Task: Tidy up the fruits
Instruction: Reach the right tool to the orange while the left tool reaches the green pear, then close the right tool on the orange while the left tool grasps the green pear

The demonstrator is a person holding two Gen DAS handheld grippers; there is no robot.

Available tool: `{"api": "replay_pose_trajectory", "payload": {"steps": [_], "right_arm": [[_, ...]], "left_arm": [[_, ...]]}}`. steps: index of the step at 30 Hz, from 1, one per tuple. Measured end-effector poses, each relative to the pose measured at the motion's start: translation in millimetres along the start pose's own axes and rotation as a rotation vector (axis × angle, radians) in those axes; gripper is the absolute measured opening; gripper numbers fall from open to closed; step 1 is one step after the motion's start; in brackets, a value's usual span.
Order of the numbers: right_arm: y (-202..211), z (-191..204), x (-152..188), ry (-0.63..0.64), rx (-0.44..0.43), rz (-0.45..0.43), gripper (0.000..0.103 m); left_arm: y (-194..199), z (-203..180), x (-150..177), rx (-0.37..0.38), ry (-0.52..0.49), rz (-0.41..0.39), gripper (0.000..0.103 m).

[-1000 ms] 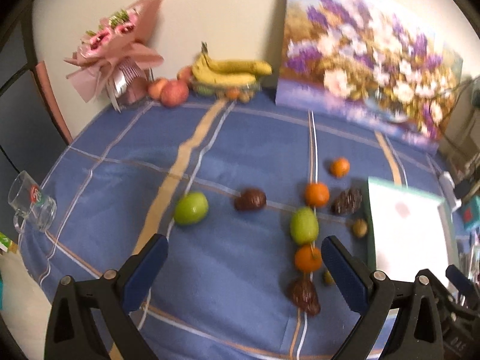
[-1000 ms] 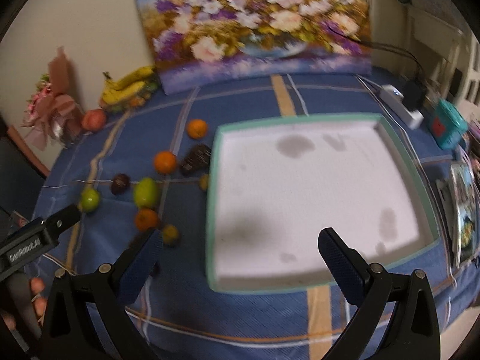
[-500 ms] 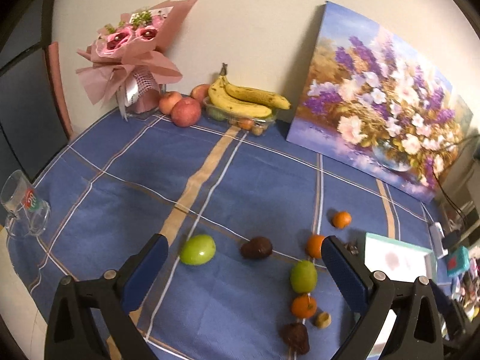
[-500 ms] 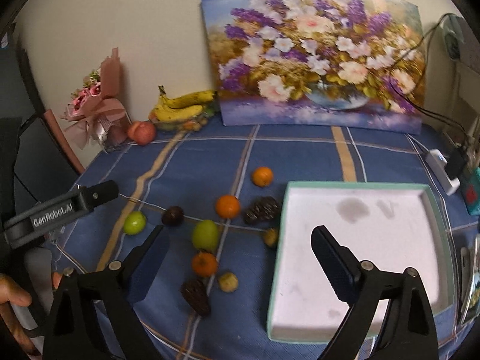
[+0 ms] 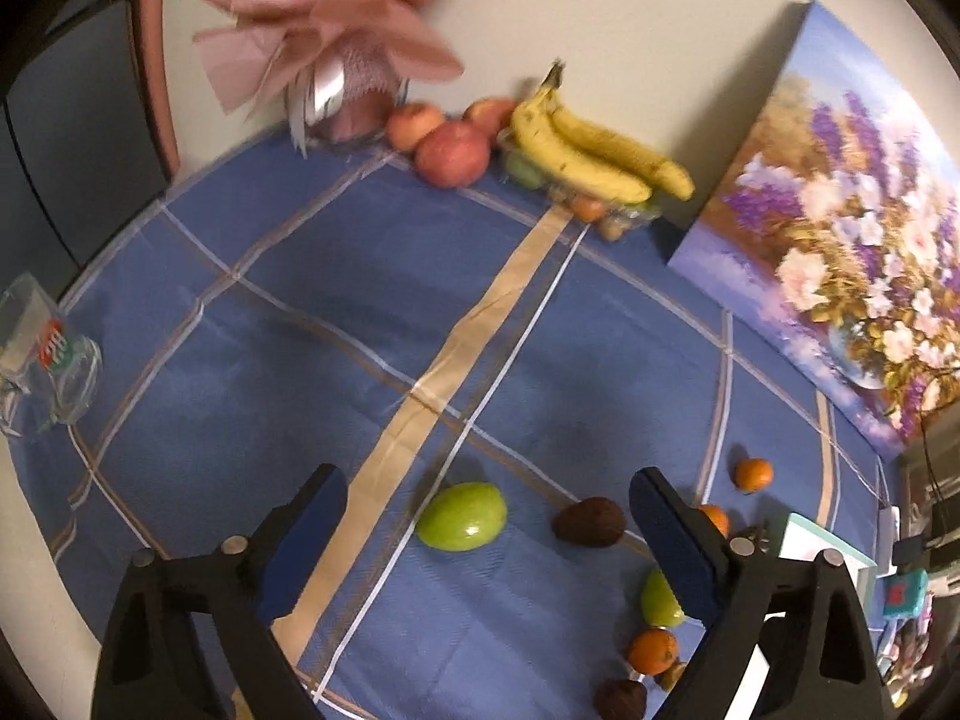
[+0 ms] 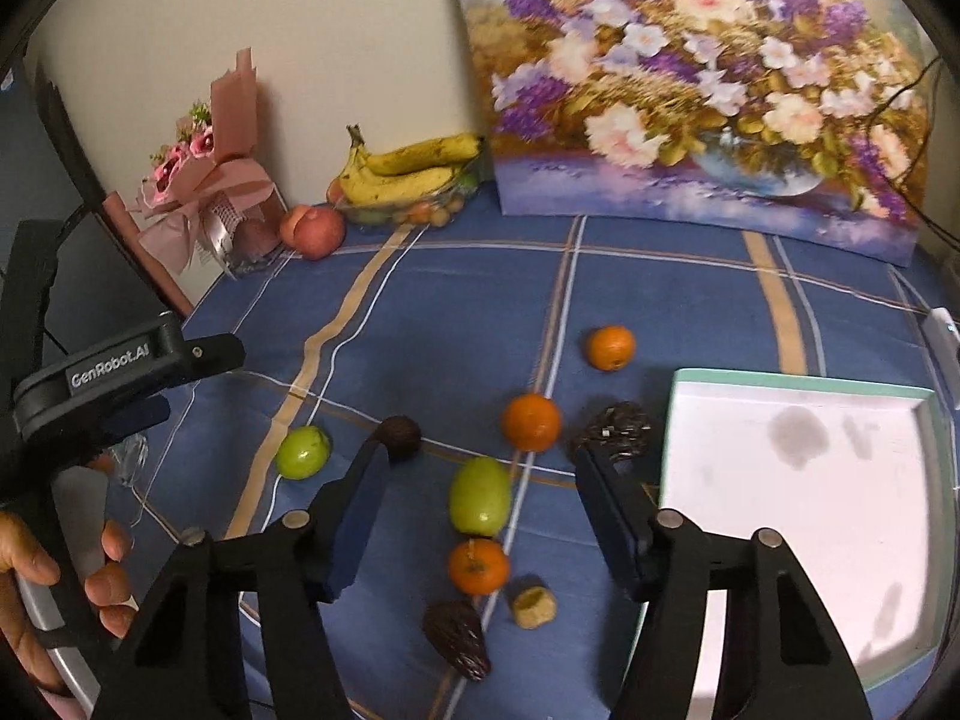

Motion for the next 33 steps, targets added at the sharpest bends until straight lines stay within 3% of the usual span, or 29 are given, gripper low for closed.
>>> {"api": "replay_pose_trajectory", "payload": {"steps": [7, 14, 18, 22, 29, 33], "right_arm": [[-40.8, 2.4, 20.2, 0.003, 0.042, 0.134, 0.055], [-71.7, -9.0, 47.2, -0.017, 0.096, 0.263, 0.052], [-84.9, -11.8, 60.5, -0.003, 0.126, 0.311, 0.047], [-89.5, -13.2, 66.7, 0.008, 0.144, 0.324, 0.042], [-86.6, -14.2, 66.1, 0.038, 0.131, 0.318, 0.037], [-80.8, -11.8, 65.8, 0.038, 0.108, 0.308, 0.037]], "left_arm": [[-56.7, -0.1, 24.5, 0.007, 0.011, 0.156, 0.091], [-84.8, 1.7, 38.4, 0.002, 0.031, 0.224, 0.08], [-90.8, 1.8, 40.4, 0.011, 0.044, 0.226, 0.073], [-90.5, 1.5, 39.4, 0.02, 0.051, 0.225, 0.057], [-85.2, 4.0, 36.5, 0.039, 0.061, 0.223, 0.055], [-68.1, -3.8, 28.7, 0.053, 0.054, 0.184, 0.055]]}}
Point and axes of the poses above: each gripper's, at about its wrist camera, not at the fingertips, and y roughly against the way its jaws point, z to its left, x to its underside, the point moved 6 cm from there along -y, roughly the way its jaws point, and after that the axes turned 13 degrees about -y, right-handed, at the moved point
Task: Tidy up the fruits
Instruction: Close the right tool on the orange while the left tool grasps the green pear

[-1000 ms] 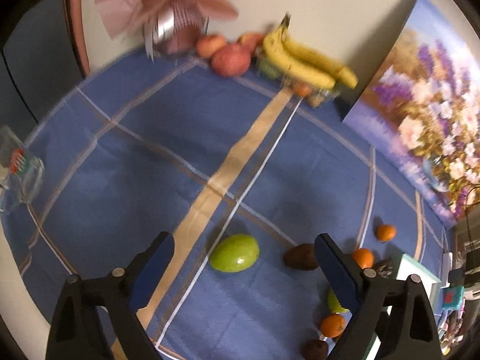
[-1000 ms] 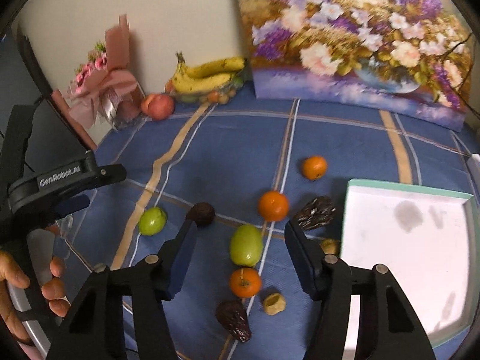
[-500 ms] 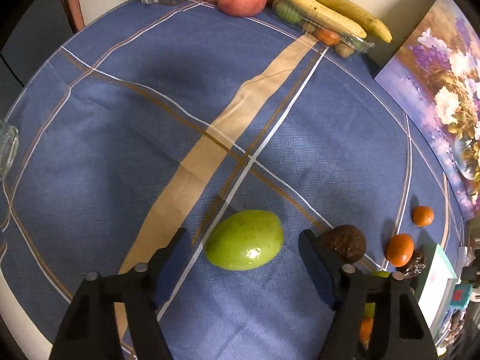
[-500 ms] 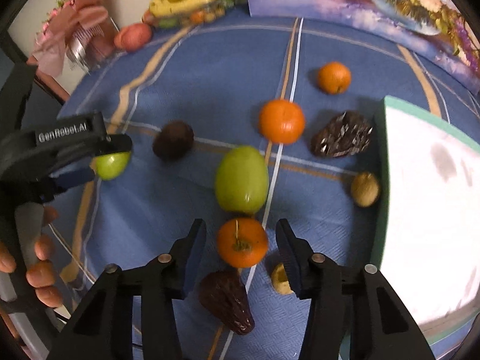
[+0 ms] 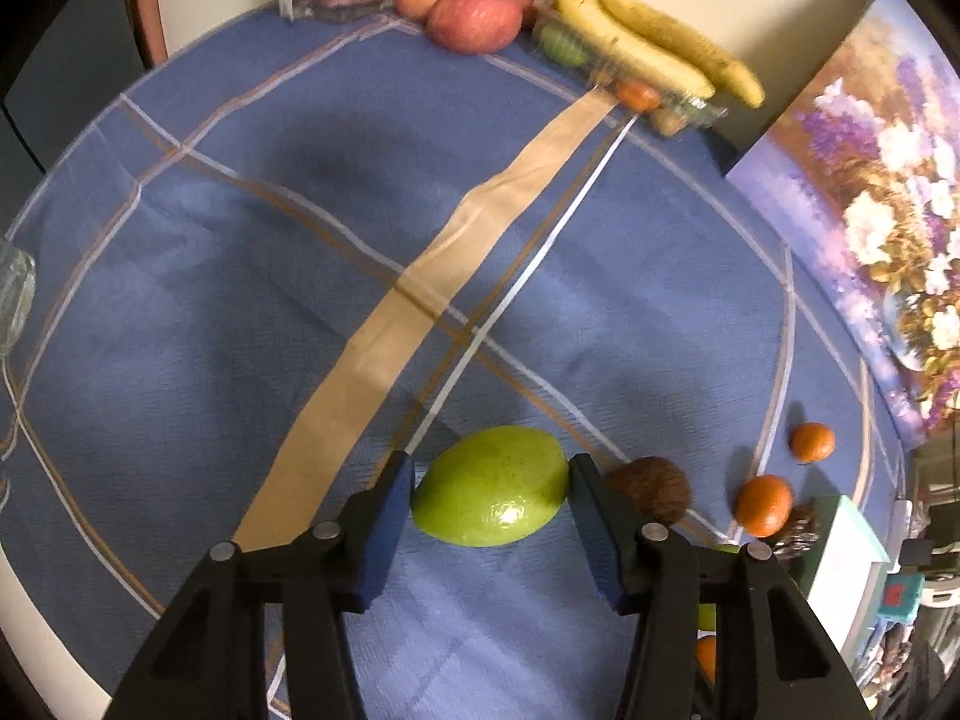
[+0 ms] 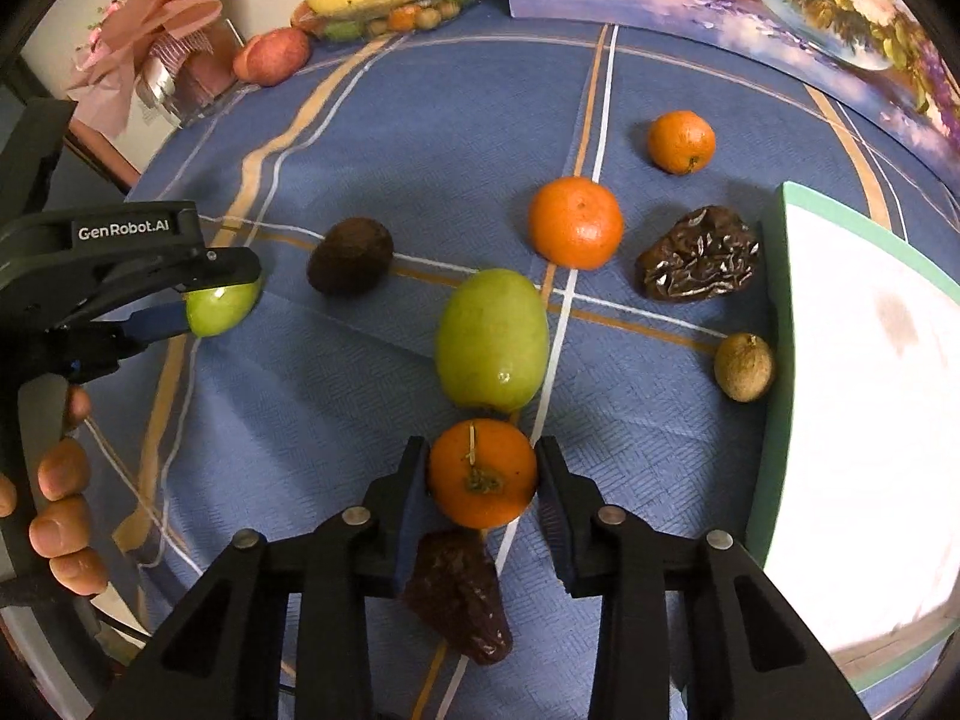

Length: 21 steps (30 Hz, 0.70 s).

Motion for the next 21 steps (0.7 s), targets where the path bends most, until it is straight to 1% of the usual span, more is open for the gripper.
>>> {"api": "replay_pose_trajectory", "payload": {"steps": [6, 11, 16, 21], "right_arm": [[28.8, -5.3, -11.2, -0.018, -0.023, -0.068, 0.037], [45.5, -13.3, -11.3, -0.041, -0.026, -0.1, 0.037], [54.3, -30.4, -14.9, -0.088, -0.019, -0.116, 0.037], [67.0, -63.6, -22.1, -0.168, -0.014, -0.137, 0.037]], "left_arm": [[32.2, -15.4, -2.4, 0.022, -0.026, -0.055, 0.055], [53.1, -28.8, -1.9, 0.044, -0.043, -0.084, 0.055], [56.8, -45.8, 3.4, 0.061, -0.072, -0.087, 0.055], [53.4, -70.6, 11.1, 0.082, -0.11, -0.077, 0.055]]}}
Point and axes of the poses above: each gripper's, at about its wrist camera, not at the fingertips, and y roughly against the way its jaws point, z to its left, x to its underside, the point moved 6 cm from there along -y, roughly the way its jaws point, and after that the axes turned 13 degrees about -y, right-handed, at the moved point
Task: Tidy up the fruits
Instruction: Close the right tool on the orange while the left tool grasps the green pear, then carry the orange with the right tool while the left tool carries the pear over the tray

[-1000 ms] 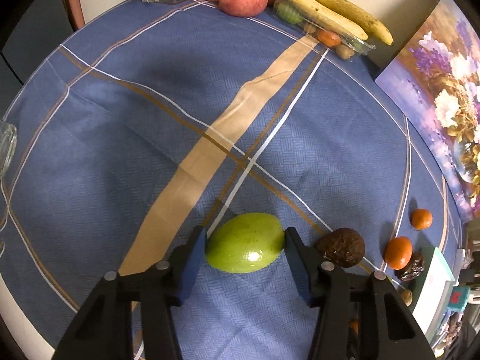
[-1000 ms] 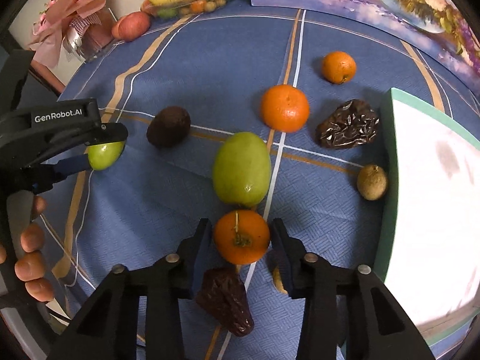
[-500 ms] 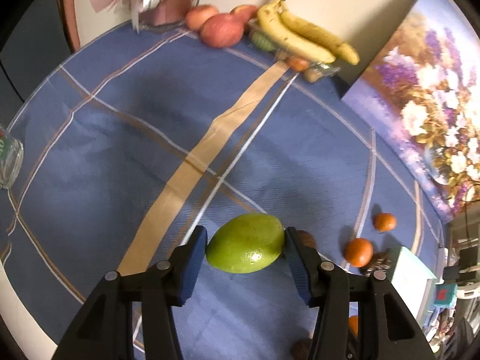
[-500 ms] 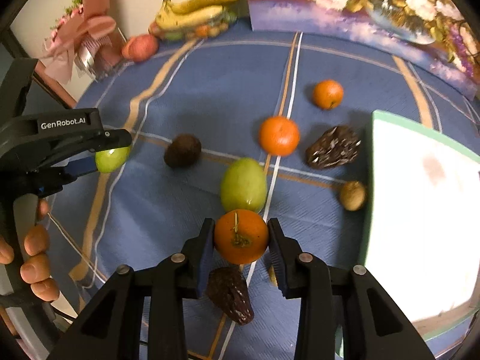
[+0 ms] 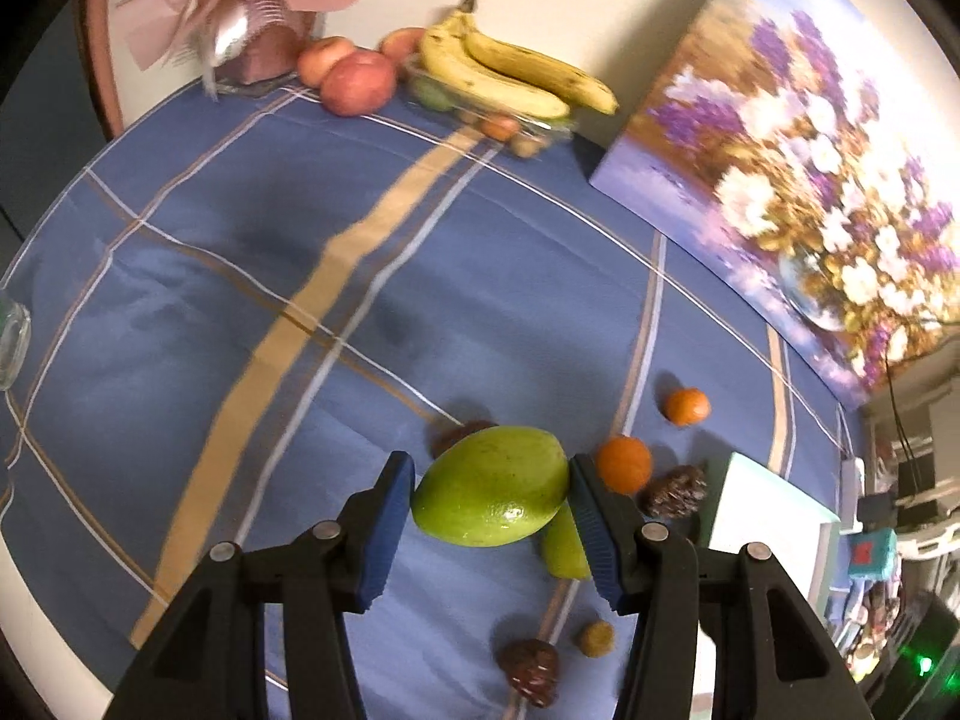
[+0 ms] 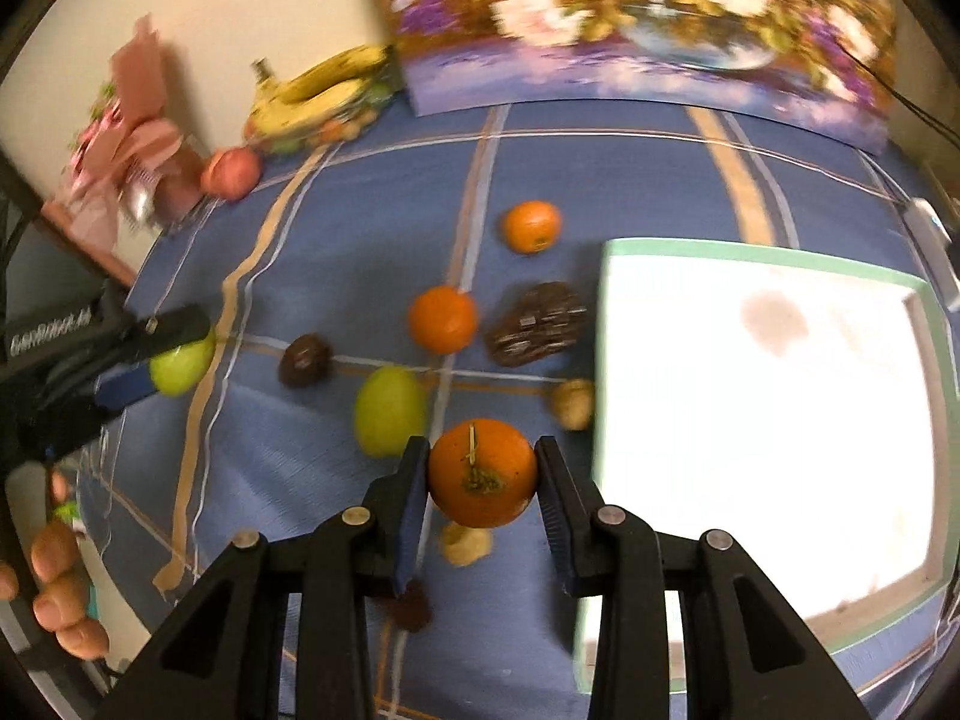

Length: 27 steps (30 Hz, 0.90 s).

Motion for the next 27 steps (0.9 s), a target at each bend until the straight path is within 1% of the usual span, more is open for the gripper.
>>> {"api": "replay_pose_trajectory", "payload": {"steps": [9, 16, 21, 27], "right_arm": [[19.4, -75.5, -27.7, -0.166, 0.086, -0.048, 0.037], [34.9, -126.2, -36.4, -0.269, 0.118, -0.08, 0.037], [46.2, -153.3, -39.5, -0.327, 0.144, -0.11, 0.037], [65.7, -175.9, -41.8, -0.371, 0.186, -0.161, 0.037]], "left_arm": [[-8.7, -54.2, 12.9, 0.045, -0.084, 0.017, 0.055], [-16.6, -95.1, 24.5, 0.052, -0.17, 0.037, 0.055], [-17.1, -125.7, 32.3, 0.056, -0.252, 0.04, 0.055], [-18.5, -160.5, 42.9, 0.09, -0.343, 0.055, 0.055]]}}
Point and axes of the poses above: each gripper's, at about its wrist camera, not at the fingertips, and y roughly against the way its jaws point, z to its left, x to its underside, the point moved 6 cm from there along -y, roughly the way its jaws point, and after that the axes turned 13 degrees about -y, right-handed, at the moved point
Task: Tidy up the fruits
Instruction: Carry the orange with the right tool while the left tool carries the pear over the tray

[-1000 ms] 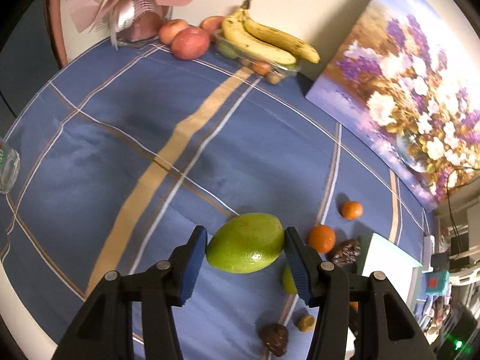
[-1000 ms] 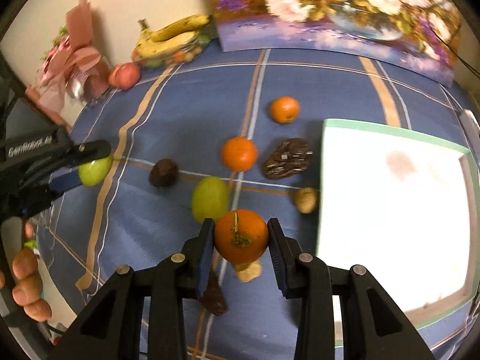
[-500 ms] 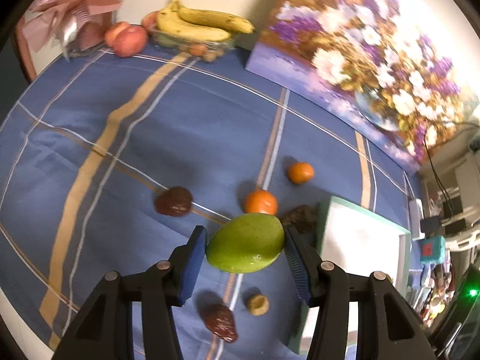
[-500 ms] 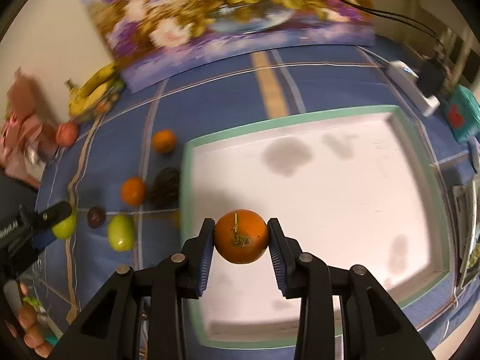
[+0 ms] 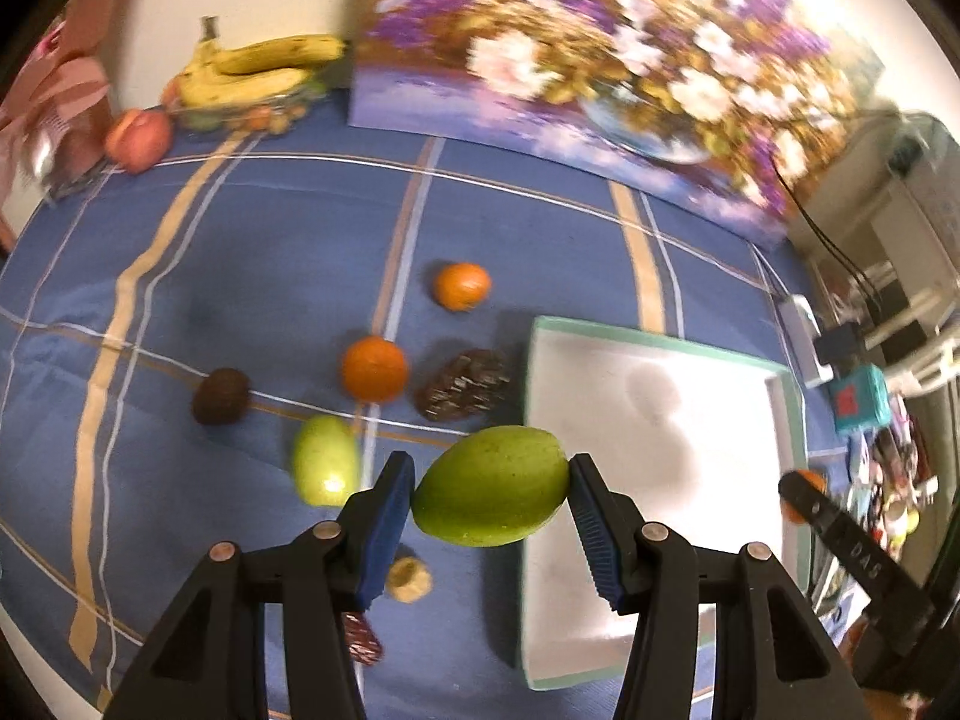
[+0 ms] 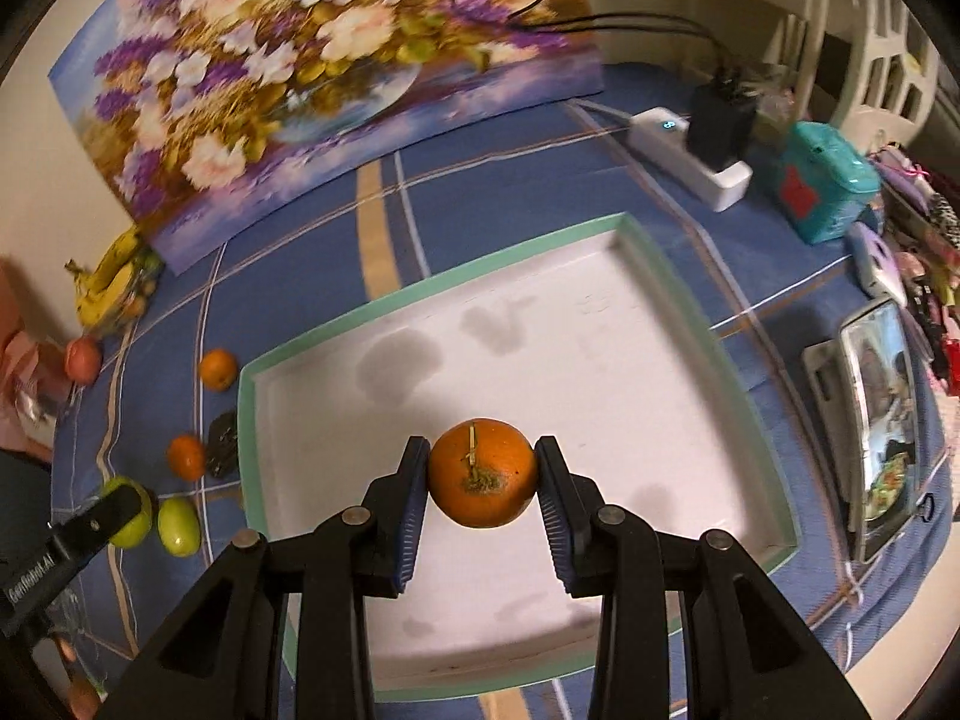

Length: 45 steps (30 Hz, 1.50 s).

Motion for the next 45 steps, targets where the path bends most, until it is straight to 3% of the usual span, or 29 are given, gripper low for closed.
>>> {"api": "replay_pose_trajectory", "payload": {"steps": [16, 45], "right_arm": [[19.7, -18.3, -12.2, -0.007, 0.049, -0.07, 0.037], [-38.1, -34.7, 9.1, -0.007, 0.12, 0.108, 0.037]], "left_arm": [[-23.3, -73.9, 10.7, 0.039, -0.198, 0.062, 0.056], [-82.4, -95.5, 35.2, 0.021, -0.259, 0.201, 0.056]]}}
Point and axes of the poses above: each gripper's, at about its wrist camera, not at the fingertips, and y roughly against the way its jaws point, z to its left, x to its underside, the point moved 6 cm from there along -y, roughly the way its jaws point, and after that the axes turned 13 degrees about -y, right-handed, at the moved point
